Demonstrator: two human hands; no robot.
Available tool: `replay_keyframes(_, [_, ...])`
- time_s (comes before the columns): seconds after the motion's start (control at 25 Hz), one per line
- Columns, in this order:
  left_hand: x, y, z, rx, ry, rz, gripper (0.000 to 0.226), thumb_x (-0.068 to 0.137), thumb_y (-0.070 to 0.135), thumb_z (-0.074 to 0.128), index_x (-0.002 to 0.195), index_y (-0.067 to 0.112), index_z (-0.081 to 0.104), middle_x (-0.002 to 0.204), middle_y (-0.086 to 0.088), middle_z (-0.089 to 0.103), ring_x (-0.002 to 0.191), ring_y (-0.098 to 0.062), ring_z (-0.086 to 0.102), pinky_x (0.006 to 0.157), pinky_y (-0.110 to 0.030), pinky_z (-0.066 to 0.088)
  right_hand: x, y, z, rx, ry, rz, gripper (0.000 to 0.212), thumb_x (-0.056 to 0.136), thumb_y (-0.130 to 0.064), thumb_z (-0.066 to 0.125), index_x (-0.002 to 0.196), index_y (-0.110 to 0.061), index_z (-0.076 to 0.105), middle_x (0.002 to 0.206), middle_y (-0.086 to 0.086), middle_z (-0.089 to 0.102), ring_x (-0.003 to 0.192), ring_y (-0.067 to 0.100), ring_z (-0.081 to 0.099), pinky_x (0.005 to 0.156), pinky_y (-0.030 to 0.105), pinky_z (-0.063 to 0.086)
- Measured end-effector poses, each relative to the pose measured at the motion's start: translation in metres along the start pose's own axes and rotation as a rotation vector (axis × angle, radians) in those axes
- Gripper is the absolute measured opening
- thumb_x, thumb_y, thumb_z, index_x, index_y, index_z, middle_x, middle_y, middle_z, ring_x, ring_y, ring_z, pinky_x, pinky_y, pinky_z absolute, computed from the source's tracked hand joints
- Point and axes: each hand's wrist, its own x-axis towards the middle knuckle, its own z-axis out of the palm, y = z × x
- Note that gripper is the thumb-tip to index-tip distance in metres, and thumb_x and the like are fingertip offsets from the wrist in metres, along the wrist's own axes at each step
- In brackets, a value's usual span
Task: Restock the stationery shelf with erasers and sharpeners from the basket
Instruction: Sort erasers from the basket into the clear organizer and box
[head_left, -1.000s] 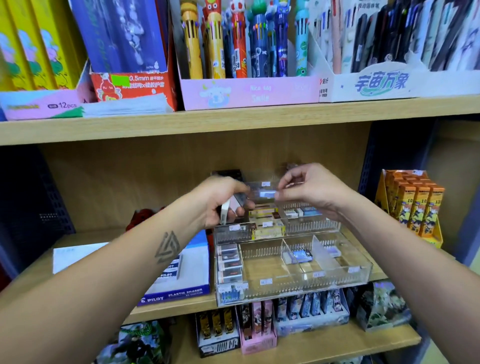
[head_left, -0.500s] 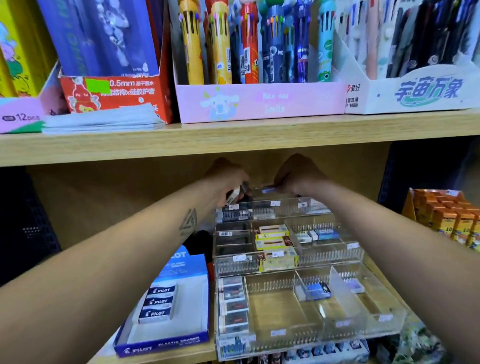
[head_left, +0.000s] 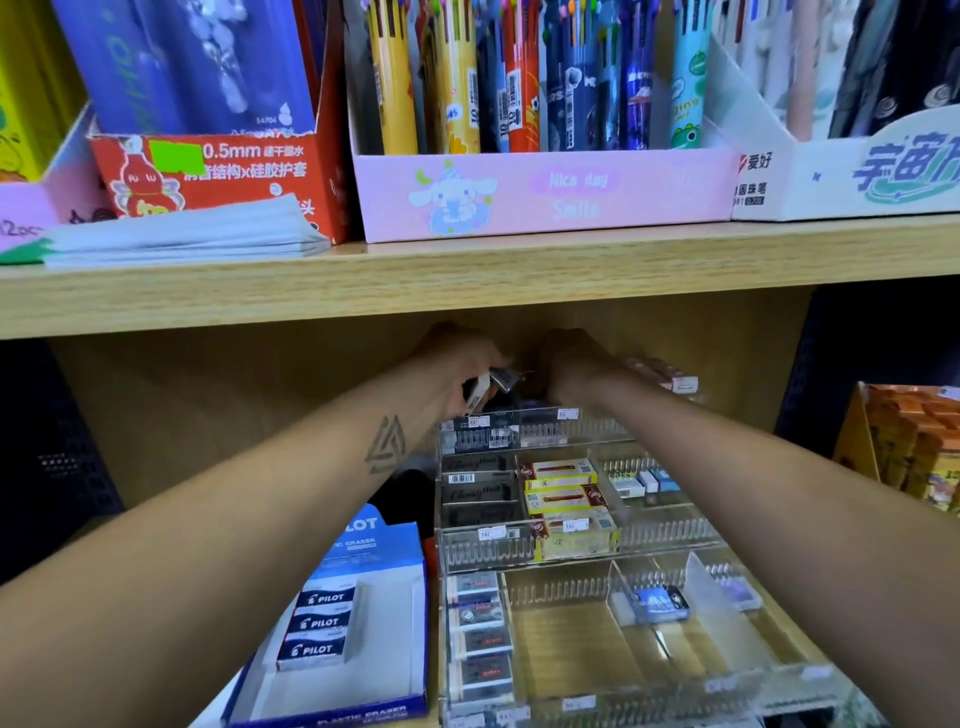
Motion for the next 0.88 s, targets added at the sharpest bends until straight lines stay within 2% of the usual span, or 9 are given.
replay_keyframes(0.12, [-0.004, 0.002, -0.002, -0.015, 0.021, 0.01, 0.019, 0.086, 0.008, 0.075, 0.074, 0.002, 0.062, 0.054, -0.009, 0.063, 0.035, -0.011, 0.051, 0.036, -0.016, 0.038, -0.01, 0.0, -0.012, 0.05, -0.021, 0.016, 0.017, 0.088, -0.014, 0.071, 0.105, -0.011, 0.071, 0.105, 0.006, 0.07, 0.103, 0.025, 0.066, 0.081, 0.029, 0.053])
replay_keyframes(0.16, [-0.007, 0.003, -0.003, -0.016, 0.024, 0.019, 0.019, 0.085, 0.009, 0.077, 0.075, 0.002, 0.062, 0.053, -0.007, 0.062, 0.033, -0.01, 0.049, 0.034, -0.014, 0.037, -0.016, 0.001, -0.02, 0.088, -0.026, 0.016, 0.01, 0.088, -0.011, 0.068, 0.096, -0.013, 0.074, 0.099, 0.003, 0.07, 0.1, 0.023, 0.066, 0.077, 0.027, 0.053])
replay_keyframes(0.24, [-0.013, 0.002, 0.0, 0.03, 0.016, 0.032, 0.02, 0.083, 0.012, 0.08, 0.08, 0.003, 0.062, 0.065, -0.007, 0.061, 0.043, -0.011, 0.05, 0.035, -0.014, 0.037, -0.038, 0.003, -0.036, 0.198, -0.018, 0.023, 0.015, 0.09, -0.015, 0.066, 0.078, -0.019, 0.074, 0.084, -0.005, 0.069, 0.085, 0.016, 0.065, 0.063, 0.019, 0.046])
replay_keyframes(0.28, [-0.016, 0.001, 0.002, 0.059, 0.009, 0.032, 0.02, 0.082, 0.014, 0.08, 0.083, 0.003, 0.063, 0.071, -0.007, 0.06, 0.049, -0.012, 0.05, 0.038, -0.016, 0.039, -0.051, 0.003, -0.041, 0.252, -0.032, 0.016, 0.019, 0.093, -0.025, 0.065, 0.078, -0.02, 0.074, 0.08, -0.008, 0.068, 0.079, 0.011, 0.063, 0.06, 0.019, 0.044])
replay_keyframes(0.36, [-0.018, -0.003, 0.006, 0.09, 0.009, 0.012, 0.02, 0.083, 0.015, 0.08, 0.09, 0.003, 0.065, 0.077, -0.007, 0.061, 0.055, -0.013, 0.051, 0.044, -0.02, 0.041, -0.074, 0.001, -0.04, 0.263, -0.12, -0.043, 0.028, 0.097, -0.042, 0.059, 0.087, -0.02, 0.074, 0.084, -0.009, 0.07, 0.079, 0.009, 0.063, 0.067, 0.022, 0.048])
replay_keyframes(0.48, [-0.024, -0.006, 0.013, 0.094, -0.008, -0.038, 0.018, 0.087, 0.015, 0.076, 0.084, 0.007, 0.06, 0.075, -0.006, 0.057, 0.058, -0.014, 0.049, 0.046, -0.023, 0.038, -0.086, 0.001, -0.024, 0.266, -0.121, -0.068, 0.017, 0.095, -0.027, 0.064, 0.103, -0.019, 0.076, 0.108, -0.001, 0.074, 0.099, 0.017, 0.065, 0.088, 0.03, 0.052])
replay_keyframes(0.6, [-0.031, -0.007, 0.018, 0.106, -0.009, -0.046, 0.018, 0.087, 0.015, 0.075, 0.091, 0.007, 0.06, 0.078, -0.007, 0.056, 0.059, -0.015, 0.047, 0.049, -0.024, 0.038, -0.091, -0.002, -0.021, 0.296, -0.035, -0.006, 0.015, 0.09, -0.019, 0.069, 0.103, -0.021, 0.078, 0.106, -0.001, 0.074, 0.095, 0.016, 0.065, 0.086, 0.025, 0.053])
replay_keyframes(0.76, [-0.04, -0.007, 0.019, 0.149, -0.039, -0.097, 0.018, 0.089, 0.021, 0.073, 0.091, 0.009, 0.059, 0.088, -0.008, 0.057, 0.059, -0.015, 0.046, 0.05, -0.026, 0.037, -0.114, -0.006, -0.024, 0.331, -0.023, 0.02, 0.012, 0.088, -0.018, 0.072, 0.097, -0.023, 0.079, 0.103, -0.004, 0.075, 0.095, 0.014, 0.067, 0.089, 0.027, 0.055])
replay_keyframes(0.88, [-0.051, -0.007, 0.022, 0.148, -0.032, -0.09, 0.017, 0.086, 0.02, 0.075, 0.09, 0.01, 0.063, 0.089, -0.008, 0.061, 0.058, -0.016, 0.05, 0.051, -0.026, 0.039, -0.132, -0.009, -0.029, 0.314, 0.012, 0.051, 0.009, 0.088, -0.02, 0.073, 0.094, -0.025, 0.079, 0.102, -0.006, 0.075, 0.094, 0.013, 0.066, 0.082, 0.02, 0.051])
